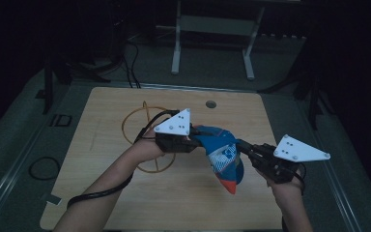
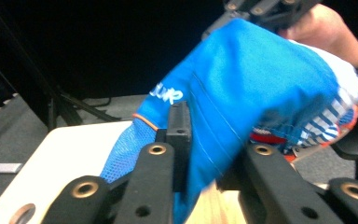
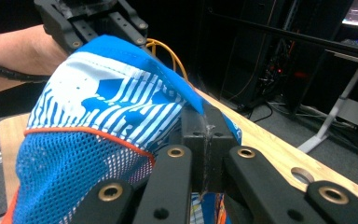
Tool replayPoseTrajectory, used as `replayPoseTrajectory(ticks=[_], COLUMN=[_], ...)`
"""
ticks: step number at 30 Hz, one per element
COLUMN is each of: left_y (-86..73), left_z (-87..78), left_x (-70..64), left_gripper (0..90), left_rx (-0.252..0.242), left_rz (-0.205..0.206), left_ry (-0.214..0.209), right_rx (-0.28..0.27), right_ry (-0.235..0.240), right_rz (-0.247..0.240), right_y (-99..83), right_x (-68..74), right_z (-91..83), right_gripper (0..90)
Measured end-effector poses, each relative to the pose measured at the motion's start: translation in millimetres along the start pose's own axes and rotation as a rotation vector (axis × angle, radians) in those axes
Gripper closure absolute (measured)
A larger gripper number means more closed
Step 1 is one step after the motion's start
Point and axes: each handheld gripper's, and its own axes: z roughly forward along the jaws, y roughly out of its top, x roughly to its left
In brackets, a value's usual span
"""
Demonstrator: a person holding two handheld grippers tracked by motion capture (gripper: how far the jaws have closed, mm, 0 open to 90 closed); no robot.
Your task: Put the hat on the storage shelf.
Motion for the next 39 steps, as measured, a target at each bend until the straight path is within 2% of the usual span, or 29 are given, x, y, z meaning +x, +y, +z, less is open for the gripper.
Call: replayPoseTrajectory(ticks=[3, 8, 9, 14, 17, 23, 26, 27, 29, 30, 33, 39], left_y=[-2.5, -5.3, -6.1, -12.9, -16.3, -27.4, -35.5, -38.5, -45.4, -49.7, -63.2, -96.2], left_z=[-5.9, -17.7, -19.8, -37.2, -49.6, -75.6, -89.9, -94.7, -103.7, -108.5, -118.8, -132.6], left_x=[-1.1, -3.2, -4.1, -8.6, -12.8, -18.3, -21.1, -22.7, -24.1, -24.5, -27.0, -39.6], left_gripper=[68.5, 57.8, 52.2, 47.6, 46.4, 34.6, 27.7, 26.3, 15.0, 13.4, 4.9, 2.8], left_rx=[0.021, 0.025, 0.032, 0.015, 0.017, 0.011, 0.011, 0.016, 0.017, 0.007, 0.026, -0.007], left_rz=[0.003, -0.029, -0.033, -0.065, -0.069, -0.119, -0.149, -0.137, -0.167, -0.176, -0.199, -0.260], left_ry=[0.039, 0.061, 0.073, 0.100, 0.134, 0.229, 0.277, 0.301, 0.335, 0.354, 0.418, 0.479], right_rx=[-0.012, -0.018, -0.017, -0.033, -0.042, -0.070, -0.074, -0.074, -0.077, -0.078, -0.080, -0.088], right_ry=[0.005, -0.011, -0.018, -0.032, -0.041, -0.068, -0.079, -0.080, -0.083, -0.086, -0.101, -0.108], right_rz=[0.008, -0.009, -0.011, -0.005, -0.002, 0.013, 0.016, 0.016, 0.017, 0.016, 0.011, 0.016], right_y=[2.9, 8.2, 9.9, 14.1, 17.1, 24.7, 28.5, 30.1, 33.4, 35.2, 40.5, 48.2], right_x=[-1.3, -1.1, -1.6, -5.0, -7.1, -13.5, -15.9, -16.4, -17.1, -17.4, -17.9, -21.0], right_z=[-1.6, -3.2, -3.5, -7.3, -7.9, -9.9, -9.1, -8.7, -8.0, -7.6, -5.6, -1.3], right_gripper=[89.8, 89.8, 89.8, 89.8, 89.8, 89.8, 89.8, 89.8, 89.8, 89.8, 89.8, 89.8])
